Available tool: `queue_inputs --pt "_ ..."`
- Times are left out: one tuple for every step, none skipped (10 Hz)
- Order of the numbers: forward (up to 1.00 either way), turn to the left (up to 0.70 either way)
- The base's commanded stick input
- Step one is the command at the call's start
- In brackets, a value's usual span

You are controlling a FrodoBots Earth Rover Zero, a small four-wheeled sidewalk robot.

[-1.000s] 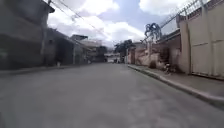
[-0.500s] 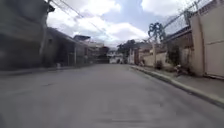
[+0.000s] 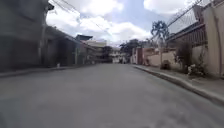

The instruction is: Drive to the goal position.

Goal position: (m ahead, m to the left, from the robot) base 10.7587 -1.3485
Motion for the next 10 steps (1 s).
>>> queue_inputs --pt "1.0 0.0" --pt "1.0 0.0" --pt "1.0 0.0" --pt "1.0 0.0" --pt "1.0 0.0" --pt "1.0 0.0" --pt "1.0 0.0" --pt "1.0 0.0" --pt "1.0 0.0" --pt "1.0 0.0"
